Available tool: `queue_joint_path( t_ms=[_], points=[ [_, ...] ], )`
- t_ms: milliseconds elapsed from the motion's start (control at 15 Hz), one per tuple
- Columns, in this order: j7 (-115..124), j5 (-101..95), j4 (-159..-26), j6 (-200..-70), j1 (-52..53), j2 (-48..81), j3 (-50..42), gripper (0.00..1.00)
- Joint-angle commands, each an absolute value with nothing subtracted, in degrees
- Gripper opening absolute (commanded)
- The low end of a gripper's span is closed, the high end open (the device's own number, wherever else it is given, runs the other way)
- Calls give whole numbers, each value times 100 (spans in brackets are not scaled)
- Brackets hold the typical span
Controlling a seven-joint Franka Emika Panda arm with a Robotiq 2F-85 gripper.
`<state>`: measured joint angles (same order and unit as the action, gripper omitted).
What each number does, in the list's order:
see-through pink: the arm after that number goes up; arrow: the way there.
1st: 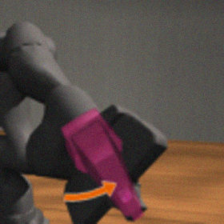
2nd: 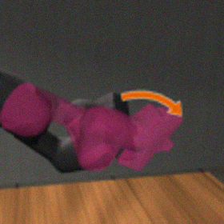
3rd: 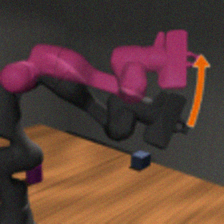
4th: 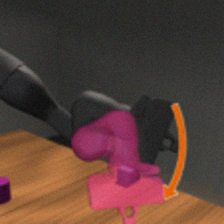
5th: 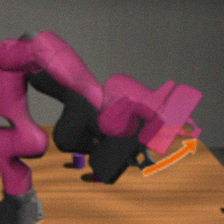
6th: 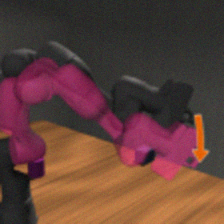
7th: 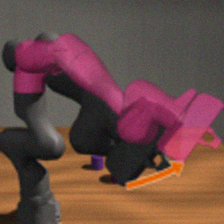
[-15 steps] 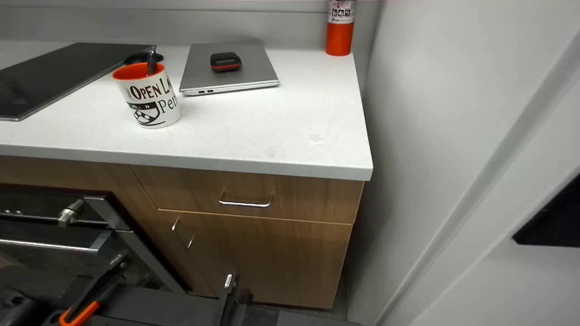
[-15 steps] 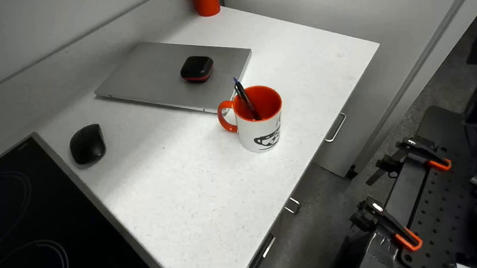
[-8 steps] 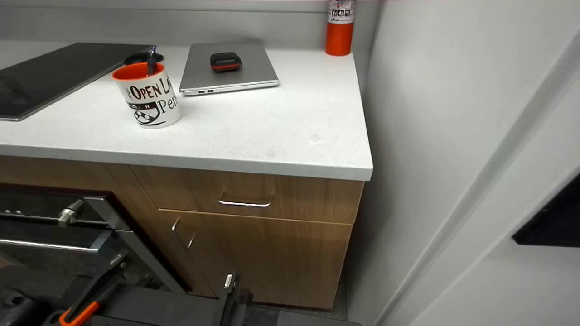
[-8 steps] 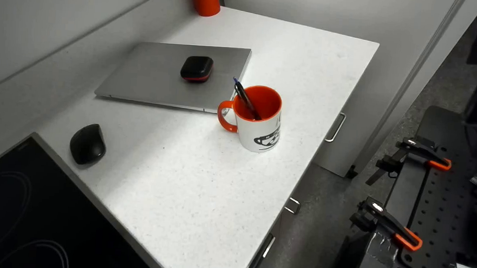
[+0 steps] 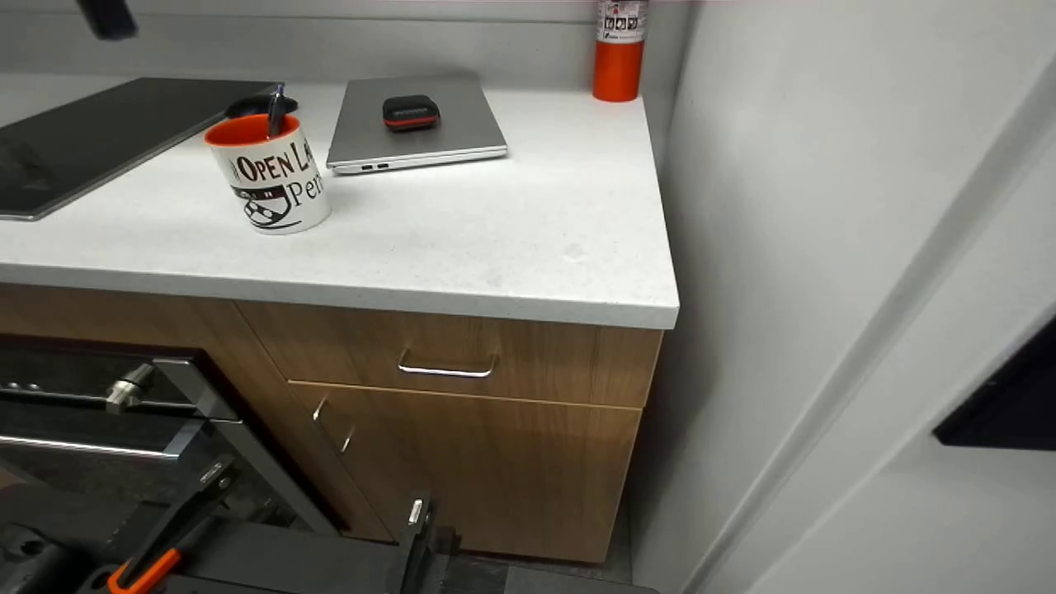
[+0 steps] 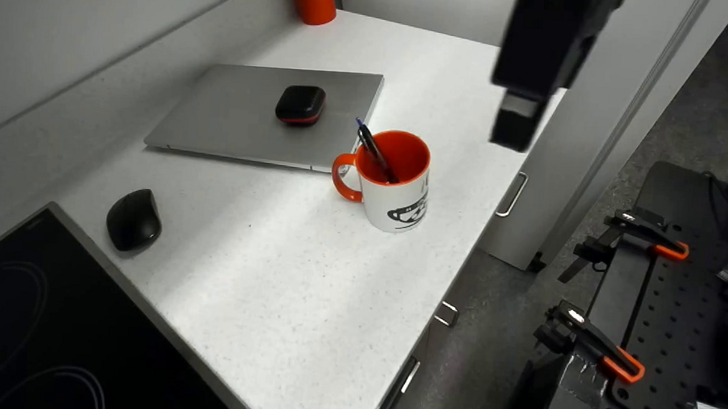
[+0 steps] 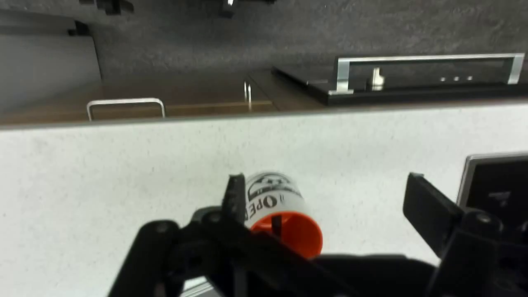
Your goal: Take the pen out of the mug and put it on the counter
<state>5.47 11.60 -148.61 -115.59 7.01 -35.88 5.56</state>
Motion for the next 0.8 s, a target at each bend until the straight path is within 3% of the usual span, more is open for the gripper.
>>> queue_joint_path(
  t_ms=[0, 200, 267, 733],
  points=[
    [479, 1006, -14620, -12787, 556, -2523, 605, 100],
    [502, 1078, -14399, -13307, 554, -1818, 469, 100],
    [549, 1049, -14715, -13141, 609, -2317, 521, 100],
    [599, 981, -14615, -13435, 552, -1978, 539, 100]
  ],
)
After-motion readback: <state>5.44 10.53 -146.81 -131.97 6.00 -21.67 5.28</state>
